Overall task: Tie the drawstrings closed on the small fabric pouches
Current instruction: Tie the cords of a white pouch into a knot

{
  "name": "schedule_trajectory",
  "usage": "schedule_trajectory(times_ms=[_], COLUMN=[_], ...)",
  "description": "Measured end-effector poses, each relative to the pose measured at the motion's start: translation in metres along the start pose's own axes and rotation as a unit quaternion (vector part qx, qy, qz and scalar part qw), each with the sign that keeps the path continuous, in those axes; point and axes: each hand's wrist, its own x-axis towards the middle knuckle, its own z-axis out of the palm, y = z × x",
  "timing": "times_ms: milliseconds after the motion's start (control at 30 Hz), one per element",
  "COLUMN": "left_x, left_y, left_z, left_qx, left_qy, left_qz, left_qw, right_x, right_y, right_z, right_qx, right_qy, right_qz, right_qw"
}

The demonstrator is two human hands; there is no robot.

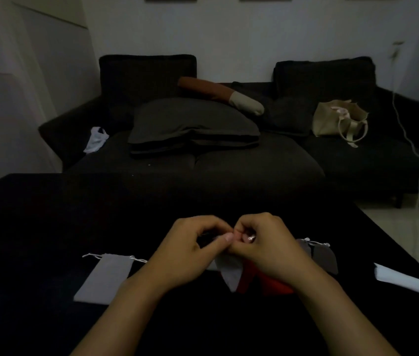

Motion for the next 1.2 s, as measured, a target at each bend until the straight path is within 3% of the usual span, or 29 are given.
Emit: schedule_trajectory(times_ms=[133, 300, 467, 633, 767, 933, 1067, 1200], left_x=[0.001, -0.003, -0.003, -0.002, -0.002, -0.004, -0.004, -0.006], left_y=[-0.005, -0.011, -0.007, -0.002, -0.005, -0.009, -0.006, -0.001], left_z=[0.000, 0.001, 0.003, 0.002, 0.004, -0.003, -0.007, -0.011], left_qx=[0.003, -0.039, -0.009, -0.080, -0.056, 0.013, 0.018, -0.033], left_qy=[-0.003, -0.072, -0.047, -0.068, -0.023, 0.015, -0.058, -0.106], left_qz=[0.015, -0.040, -0.019, -0.032, -0.036, -0.046, -0.083, -0.130], left_qw=[1.000, 0.996, 0.999, 0.994, 0.998, 0.999, 0.995, 0.985], right_x=[-0.001, -0.003, -0.004, -0.004, -0.005, -0.003, -0.001, 0.001], right_y=[-0.003, -0.013, -0.016, -0.014, -0.012, -0.005, 0.003, 0.008], right_z=[-0.004, -0.012, -0.016, -0.018, -0.021, -0.022, -0.014, -0.008], right_qx=[0.000, 0.168, 0.261, 0.341, 0.275, 0.027, -0.094, -0.107], right_qy=[0.002, -0.001, -0.028, -0.017, -0.042, -0.052, -0.061, -0.072], right_qz=[-0.017, 0.010, 0.011, 0.019, 0.006, -0.009, -0.030, -0.027], right_qw=[1.000, 0.986, 0.965, 0.940, 0.961, 0.998, 0.993, 0.991])
